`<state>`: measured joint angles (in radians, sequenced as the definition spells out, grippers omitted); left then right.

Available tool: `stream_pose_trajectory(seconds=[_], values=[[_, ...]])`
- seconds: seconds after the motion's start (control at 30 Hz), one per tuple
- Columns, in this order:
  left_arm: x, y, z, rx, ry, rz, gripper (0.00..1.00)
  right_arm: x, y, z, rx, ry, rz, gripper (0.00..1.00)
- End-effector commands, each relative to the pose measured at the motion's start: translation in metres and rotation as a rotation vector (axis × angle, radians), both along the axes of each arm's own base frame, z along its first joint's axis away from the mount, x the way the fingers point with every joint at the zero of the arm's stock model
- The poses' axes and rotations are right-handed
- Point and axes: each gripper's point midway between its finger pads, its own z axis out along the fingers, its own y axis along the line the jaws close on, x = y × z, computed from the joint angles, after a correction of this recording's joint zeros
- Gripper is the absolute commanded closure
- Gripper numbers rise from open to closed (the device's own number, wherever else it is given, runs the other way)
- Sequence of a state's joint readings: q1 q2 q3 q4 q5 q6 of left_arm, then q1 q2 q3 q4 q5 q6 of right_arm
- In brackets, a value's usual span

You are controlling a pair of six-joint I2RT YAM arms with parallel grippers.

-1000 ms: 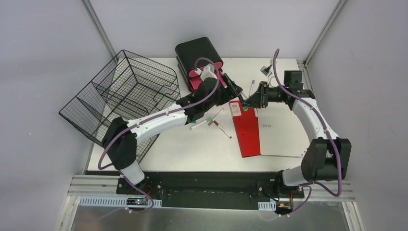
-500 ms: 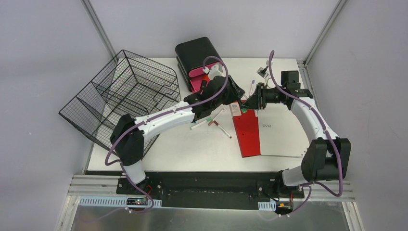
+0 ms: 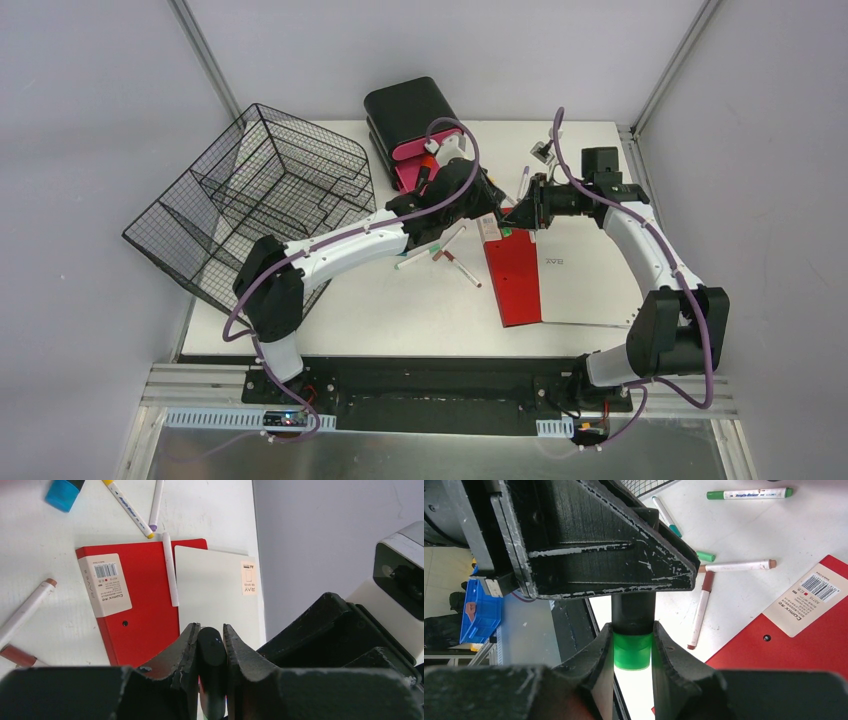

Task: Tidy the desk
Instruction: Place the stationery in the drawer.

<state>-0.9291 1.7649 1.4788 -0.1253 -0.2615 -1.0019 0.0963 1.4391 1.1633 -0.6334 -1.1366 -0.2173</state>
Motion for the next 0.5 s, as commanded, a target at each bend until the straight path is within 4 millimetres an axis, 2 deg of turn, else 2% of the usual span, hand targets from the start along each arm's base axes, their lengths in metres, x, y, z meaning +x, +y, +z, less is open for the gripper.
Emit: stream_pose_trajectory(seconds=[0.0, 0.17, 0.23, 0.33, 0.47], values=[[-0.004, -0.006, 0.022, -0.008, -0.060, -0.040, 1.00, 0.007, 0.002, 0.017, 0.001, -0.089, 0.017, 0.92], [-0.003, -0.001, 0.026, 0.012, -0.100, -0.041, 1.00, 0.007, 0.002, 0.017, -0.009, -0.092, 0.015, 0.52], [-0.003, 0.001, 0.027, 0.022, -0.118, -0.043, 1.00, 0.006, 0.002, 0.017, -0.013, -0.095, 0.016, 0.42], [-0.002, 0.005, 0.028, 0.043, -0.146, -0.045, 1.00, 0.006, 0.001, 0.017, -0.017, -0.101, 0.016, 0.33], [-0.003, 0.007, 0.032, 0.074, -0.202, -0.081, 1.00, 0.005, 0.001, 0.018, -0.022, -0.110, 0.020, 0.28]])
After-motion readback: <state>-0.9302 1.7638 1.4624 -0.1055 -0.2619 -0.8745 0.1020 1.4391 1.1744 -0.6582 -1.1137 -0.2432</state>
